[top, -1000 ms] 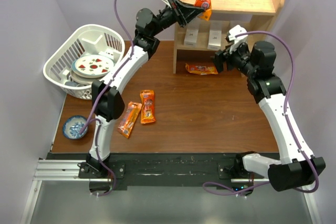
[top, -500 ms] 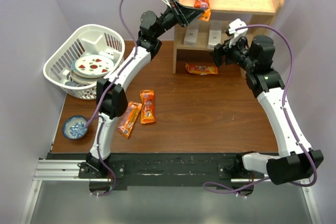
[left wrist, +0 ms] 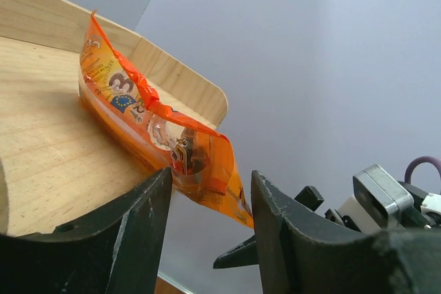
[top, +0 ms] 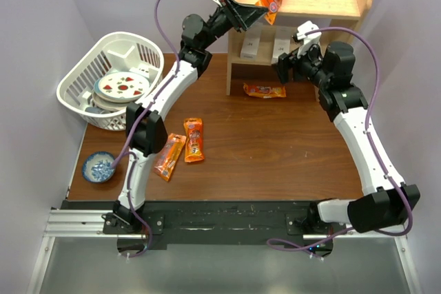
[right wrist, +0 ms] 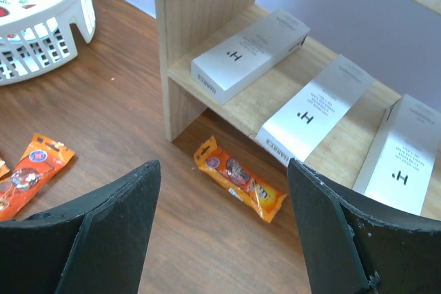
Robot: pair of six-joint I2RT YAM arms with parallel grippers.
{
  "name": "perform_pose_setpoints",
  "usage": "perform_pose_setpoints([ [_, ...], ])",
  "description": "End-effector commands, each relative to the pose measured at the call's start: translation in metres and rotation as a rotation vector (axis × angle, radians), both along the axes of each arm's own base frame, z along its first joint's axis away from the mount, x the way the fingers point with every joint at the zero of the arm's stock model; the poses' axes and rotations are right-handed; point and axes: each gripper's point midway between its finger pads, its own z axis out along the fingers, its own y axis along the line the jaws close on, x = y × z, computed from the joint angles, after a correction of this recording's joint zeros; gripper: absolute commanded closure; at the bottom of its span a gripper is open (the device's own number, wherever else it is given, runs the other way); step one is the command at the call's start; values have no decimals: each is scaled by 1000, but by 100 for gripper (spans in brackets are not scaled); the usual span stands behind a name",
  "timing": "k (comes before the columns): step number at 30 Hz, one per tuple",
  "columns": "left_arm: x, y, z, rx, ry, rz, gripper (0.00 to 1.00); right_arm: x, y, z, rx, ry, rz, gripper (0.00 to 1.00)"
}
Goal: Place and organize the shaving razors onto the shelf
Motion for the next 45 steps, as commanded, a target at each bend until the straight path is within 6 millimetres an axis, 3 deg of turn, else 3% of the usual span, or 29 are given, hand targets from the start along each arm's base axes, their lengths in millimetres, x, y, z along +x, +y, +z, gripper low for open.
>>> perform_pose_setpoints([
  [1,0,15,13,-25,36,15,45,9,2,44,42,-127,-8,22],
  [5,-1,14,7,-6,39,13,45,18,0,57,40,-171,-28,22],
  [9,-8,17,7,12,50,19,45,14,6,83,5,-293,22,22],
  [14,-8,18,3,44,72,43,44,6,28,92,-249,-515,90,20],
  [19,-15,19,4,60,57,38,43,3,50,92,-454,-730,101,18],
  [22,-23,21,7,70,32,30,36,6,56,95,-494,-794,79,19],
  [25,-29,23,10,76,7,24,29,9,57,98,-570,-874,46,19],
  [31,-37,25,22,68,-30,20,28,21,52,93,-720,-916,-3,20],
  [34,-43,27,23,84,-44,12,20,27,53,92,-746,-930,-19,21],
  [35,-53,31,30,89,-63,-1,16,30,53,90,-750,-926,-25,21],
  [36,-53,32,20,108,-46,-8,12,31,52,92,-754,-925,-37,21],
  [37,-62,40,27,110,-60,-12,3,33,52,91,-754,-921,-40,21],
  [38,-65,43,25,119,-62,-13,0,33,52,92,-755,-922,-43,21],
  [39,-64,45,13,138,-41,-12,0,33,53,92,-757,-926,-39,22],
  [41,-73,58,17,148,-51,-3,0,32,53,93,-766,-940,-41,22],
  [42,-72,61,5,166,-25,0,0,32,54,94,-766,-950,-41,23],
  [44,-82,76,10,179,-41,16,0,30,53,96,-771,-954,-48,24],
  [45,-80,83,-4,199,-15,26,0,25,51,101,-771,-961,-51,24],
])
